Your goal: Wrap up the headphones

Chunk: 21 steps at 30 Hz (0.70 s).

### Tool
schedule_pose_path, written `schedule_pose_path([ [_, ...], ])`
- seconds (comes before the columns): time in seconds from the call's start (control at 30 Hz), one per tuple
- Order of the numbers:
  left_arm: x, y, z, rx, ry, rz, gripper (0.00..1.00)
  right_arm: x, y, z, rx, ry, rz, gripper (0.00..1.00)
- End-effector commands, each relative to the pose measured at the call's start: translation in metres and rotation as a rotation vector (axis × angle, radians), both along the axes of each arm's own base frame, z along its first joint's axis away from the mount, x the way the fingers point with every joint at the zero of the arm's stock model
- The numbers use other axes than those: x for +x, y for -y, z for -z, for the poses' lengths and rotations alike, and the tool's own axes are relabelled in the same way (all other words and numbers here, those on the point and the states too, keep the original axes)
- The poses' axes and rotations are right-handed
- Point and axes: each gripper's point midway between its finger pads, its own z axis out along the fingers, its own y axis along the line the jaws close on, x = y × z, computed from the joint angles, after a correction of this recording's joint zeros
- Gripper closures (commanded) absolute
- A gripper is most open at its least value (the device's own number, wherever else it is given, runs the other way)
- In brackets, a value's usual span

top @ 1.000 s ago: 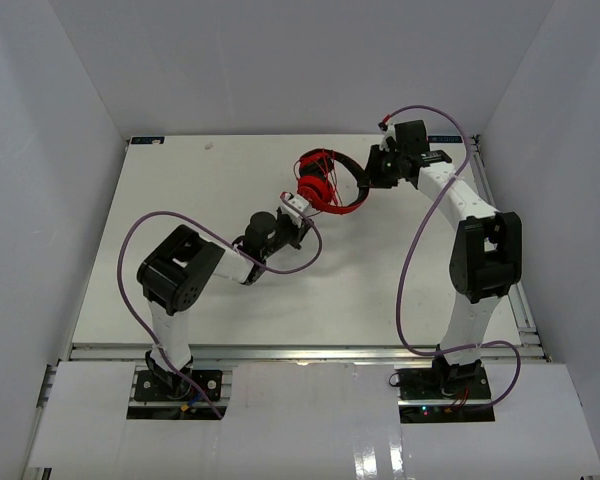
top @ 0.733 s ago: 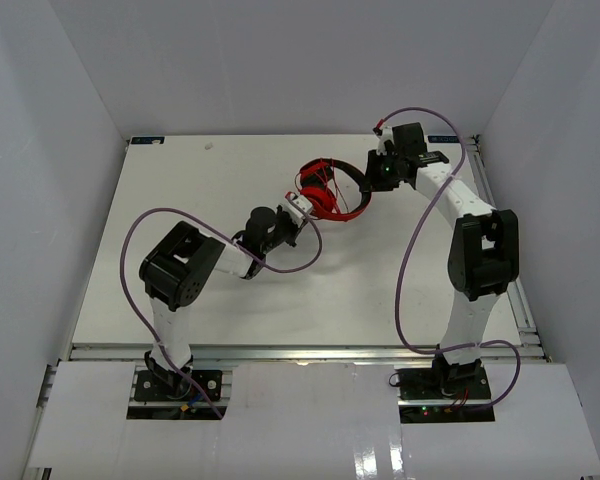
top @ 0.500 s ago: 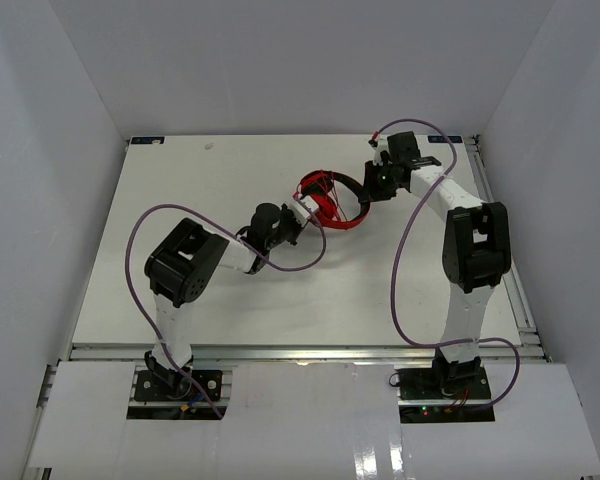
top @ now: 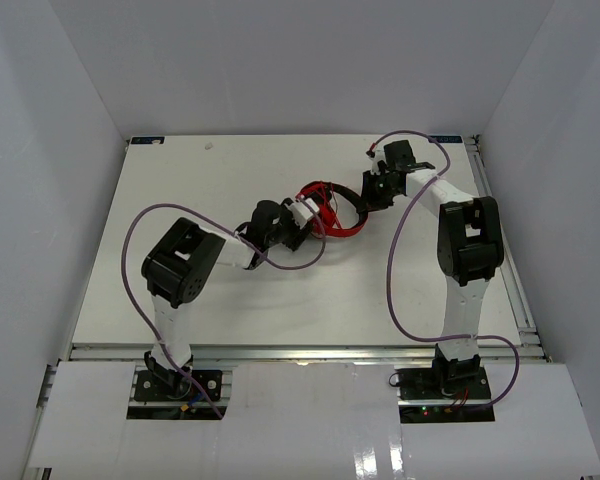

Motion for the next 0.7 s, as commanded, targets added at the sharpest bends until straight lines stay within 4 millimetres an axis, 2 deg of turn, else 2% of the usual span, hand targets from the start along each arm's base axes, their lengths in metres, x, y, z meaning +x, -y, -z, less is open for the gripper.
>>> schedule_pose_path([
  [0.0,-0.029,-0.001,0.013,0.056,-0.169,0.075,0.16,0.005,-0.013,-0.016,0.062,0.042,-0.034,0.92],
  [0.13,-0.054,0.000,0.016,0.065,-0.291,0.130,0.05,0.008,-0.012,-0.014,0.053,0.047,-0.030,0.92],
  [0.4,-0.089,-0.011,0.014,0.075,-0.465,0.124,0.02,0.013,-0.010,-0.013,0.040,0.057,-0.022,0.92],
  [0.67,-0.102,-0.015,-0.002,0.045,-0.613,0.029,0.02,0.018,-0.010,-0.019,0.036,0.076,-0.019,0.92],
])
